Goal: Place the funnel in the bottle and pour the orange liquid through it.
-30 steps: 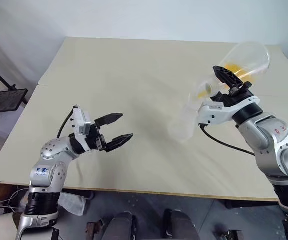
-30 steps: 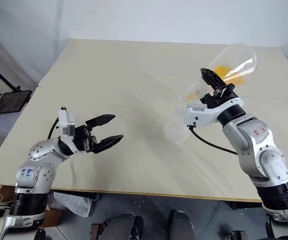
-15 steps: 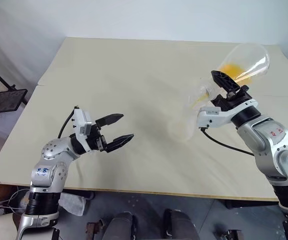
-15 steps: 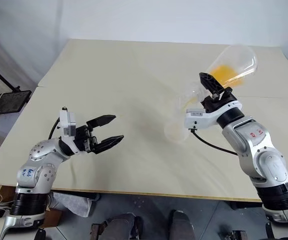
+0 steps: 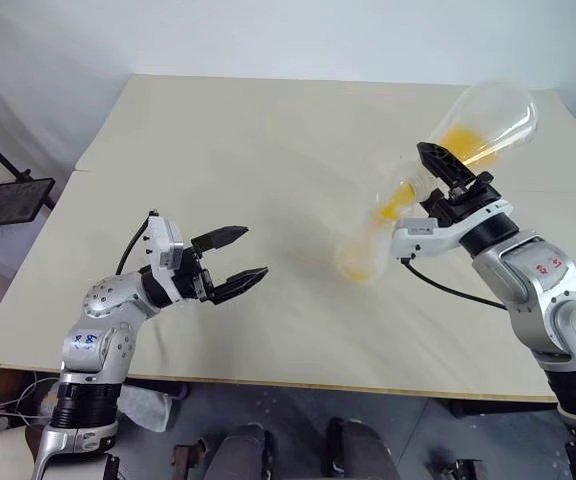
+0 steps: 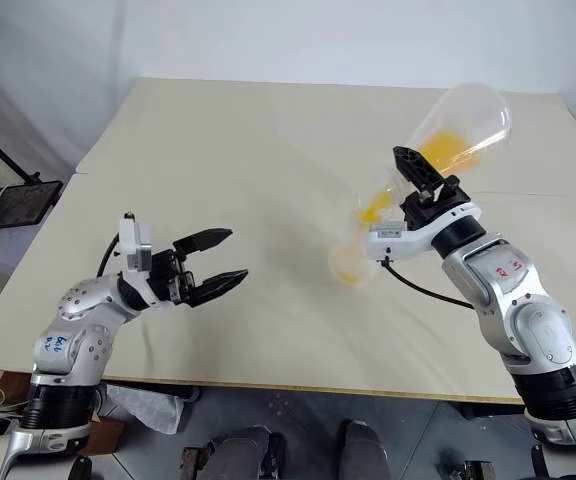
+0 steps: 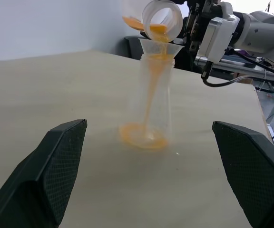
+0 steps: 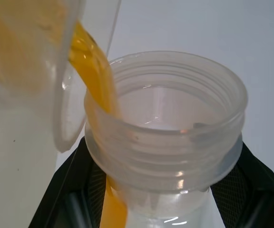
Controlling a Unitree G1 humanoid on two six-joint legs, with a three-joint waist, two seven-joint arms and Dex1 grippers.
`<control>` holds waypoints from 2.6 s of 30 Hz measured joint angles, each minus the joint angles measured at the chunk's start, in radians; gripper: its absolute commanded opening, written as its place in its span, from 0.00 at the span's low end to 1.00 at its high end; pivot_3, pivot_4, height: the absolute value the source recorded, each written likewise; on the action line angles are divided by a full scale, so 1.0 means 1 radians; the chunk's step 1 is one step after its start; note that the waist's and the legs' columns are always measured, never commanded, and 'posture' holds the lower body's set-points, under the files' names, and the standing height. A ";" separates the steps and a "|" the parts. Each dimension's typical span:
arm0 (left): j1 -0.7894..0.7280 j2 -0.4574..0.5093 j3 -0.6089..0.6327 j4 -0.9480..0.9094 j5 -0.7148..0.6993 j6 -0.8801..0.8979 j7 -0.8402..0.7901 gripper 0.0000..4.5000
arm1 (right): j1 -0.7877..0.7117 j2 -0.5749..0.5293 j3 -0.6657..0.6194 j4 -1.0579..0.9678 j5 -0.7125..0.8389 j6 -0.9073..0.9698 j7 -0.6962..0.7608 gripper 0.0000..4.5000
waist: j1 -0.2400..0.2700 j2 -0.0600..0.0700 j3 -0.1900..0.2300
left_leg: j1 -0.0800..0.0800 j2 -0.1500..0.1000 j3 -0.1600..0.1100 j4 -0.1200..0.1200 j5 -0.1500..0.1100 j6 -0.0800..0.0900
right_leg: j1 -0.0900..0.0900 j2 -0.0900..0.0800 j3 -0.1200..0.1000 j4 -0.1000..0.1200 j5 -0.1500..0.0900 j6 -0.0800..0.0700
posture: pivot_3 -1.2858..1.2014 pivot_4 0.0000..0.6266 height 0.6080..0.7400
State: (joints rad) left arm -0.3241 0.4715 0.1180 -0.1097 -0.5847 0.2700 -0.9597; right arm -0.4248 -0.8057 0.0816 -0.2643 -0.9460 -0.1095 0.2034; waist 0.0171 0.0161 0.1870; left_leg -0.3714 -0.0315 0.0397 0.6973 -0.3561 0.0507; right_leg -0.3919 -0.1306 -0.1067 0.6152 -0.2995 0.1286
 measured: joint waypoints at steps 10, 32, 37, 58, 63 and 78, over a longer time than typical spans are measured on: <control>0.000 0.000 0.000 0.000 0.000 0.000 0.000 1.00 | 0.000 -0.009 -0.002 0.029 -0.017 -0.022 -0.032 0.56 | -0.003 0.000 0.000 | 0.000 0.000 0.000 0.000 0.000 0.000 | 0.000 0.000 0.000 0.000 0.000 0.000 | 0.52 0.24 1.00; 0.021 -0.021 -0.007 -0.034 0.000 0.001 0.011 1.00 | -0.001 -0.019 -0.013 0.029 -0.042 -0.039 -0.051 0.56 | -0.006 0.000 0.000 | 0.000 0.000 0.000 0.000 0.000 0.000 | 0.001 0.000 0.000 -0.002 0.000 0.000 | 0.52 0.24 1.00; 0.021 -0.021 -0.007 -0.034 0.000 0.002 0.012 1.00 | -0.001 -0.018 -0.013 0.029 -0.019 -0.039 -0.051 0.56 | -0.006 0.000 0.000 | 0.000 0.000 0.000 -0.001 0.000 0.000 | 0.001 0.000 0.000 -0.002 0.000 0.000 | 0.52 0.24 1.00; 0.021 -0.019 -0.007 -0.034 0.000 0.003 0.011 1.00 | -0.001 -0.011 -0.016 0.028 -0.037 -0.029 -0.065 0.56 | -0.006 0.000 0.000 | 0.000 0.001 0.000 -0.001 0.000 0.000 | 0.001 0.001 0.000 -0.002 0.000 0.000 | 0.52 0.24 1.00; 0.021 -0.019 -0.007 -0.033 0.000 0.003 0.012 1.00 | -0.001 -0.011 -0.016 0.028 -0.053 -0.053 -0.086 0.56 | -0.006 0.000 0.000 | 0.000 0.001 0.000 -0.001 0.000 0.000 | 0.001 0.001 0.000 -0.002 0.000 0.000 | 0.52 0.24 1.00; 0.021 -0.019 -0.007 -0.033 0.000 0.003 0.020 1.00 | -0.003 -0.011 -0.016 0.022 -0.070 -0.065 -0.097 0.56 | -0.006 0.000 0.000 | 0.000 0.001 0.000 -0.001 0.000 0.000 | 0.001 0.001 0.000 -0.002 0.000 0.000 | 0.52 0.24 1.00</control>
State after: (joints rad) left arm -0.3035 0.4523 0.1112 -0.1425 -0.5851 0.2726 -0.9395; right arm -0.4275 -0.8168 0.0655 -0.2424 -1.0157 -0.1747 0.1065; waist 0.0115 0.0161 0.1870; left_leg -0.3715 -0.0310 0.0396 0.6966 -0.3559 0.0504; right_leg -0.3913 -0.1300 -0.1062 0.6129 -0.2995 0.1285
